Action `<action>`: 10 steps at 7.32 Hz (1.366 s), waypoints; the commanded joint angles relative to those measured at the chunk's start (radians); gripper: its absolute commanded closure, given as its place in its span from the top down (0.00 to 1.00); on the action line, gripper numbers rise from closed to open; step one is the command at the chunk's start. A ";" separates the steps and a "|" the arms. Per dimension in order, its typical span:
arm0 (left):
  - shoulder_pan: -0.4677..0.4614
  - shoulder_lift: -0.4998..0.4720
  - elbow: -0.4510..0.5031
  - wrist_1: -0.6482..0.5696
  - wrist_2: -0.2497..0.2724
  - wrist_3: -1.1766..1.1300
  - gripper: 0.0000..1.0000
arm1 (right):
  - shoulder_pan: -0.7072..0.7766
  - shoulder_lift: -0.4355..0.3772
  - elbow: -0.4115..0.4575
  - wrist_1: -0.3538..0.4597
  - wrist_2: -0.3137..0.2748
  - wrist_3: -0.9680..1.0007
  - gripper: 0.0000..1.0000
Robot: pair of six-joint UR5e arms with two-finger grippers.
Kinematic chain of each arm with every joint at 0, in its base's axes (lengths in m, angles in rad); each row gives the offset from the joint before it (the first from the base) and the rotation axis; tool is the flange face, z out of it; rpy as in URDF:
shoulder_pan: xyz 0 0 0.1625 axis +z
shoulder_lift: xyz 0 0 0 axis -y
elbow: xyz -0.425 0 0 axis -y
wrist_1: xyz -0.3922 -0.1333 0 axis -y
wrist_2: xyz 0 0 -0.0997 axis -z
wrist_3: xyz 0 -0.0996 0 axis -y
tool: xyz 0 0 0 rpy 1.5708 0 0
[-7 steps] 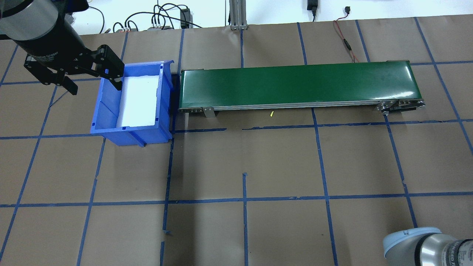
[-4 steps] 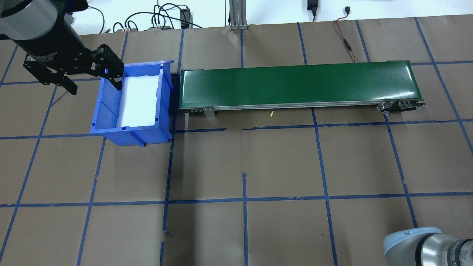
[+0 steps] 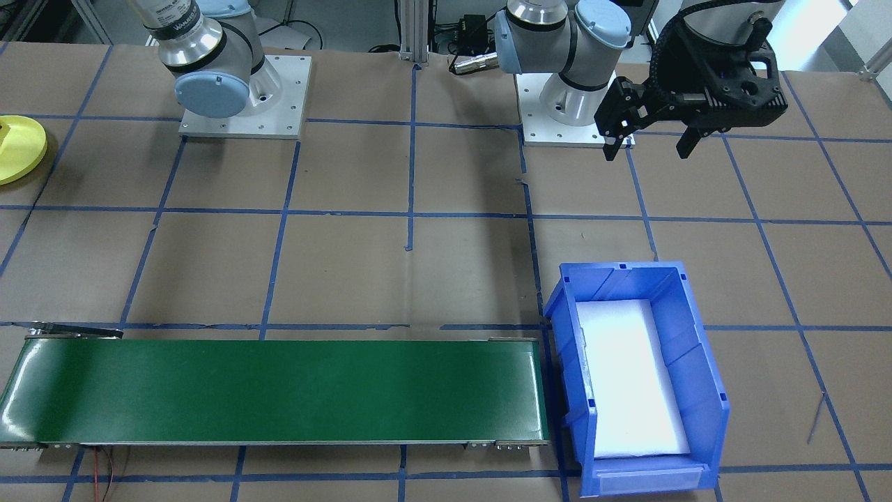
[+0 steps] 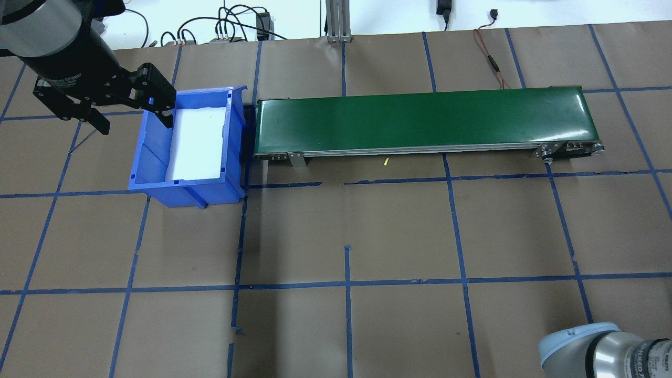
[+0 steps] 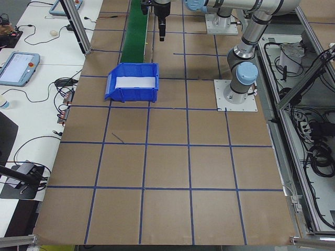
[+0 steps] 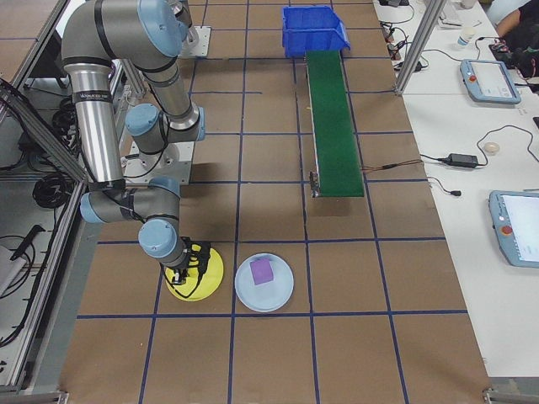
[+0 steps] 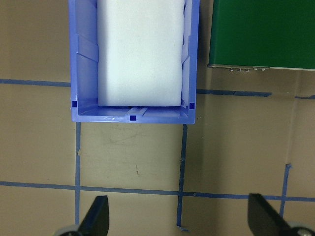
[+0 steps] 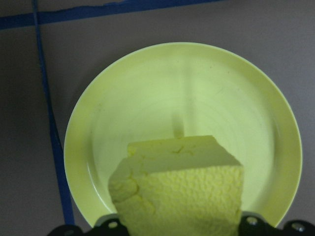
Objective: Move block left to right into plate
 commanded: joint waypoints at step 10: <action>0.002 0.000 0.001 0.000 0.000 0.000 1.00 | 0.622 -0.087 -0.115 0.065 -0.044 0.402 1.00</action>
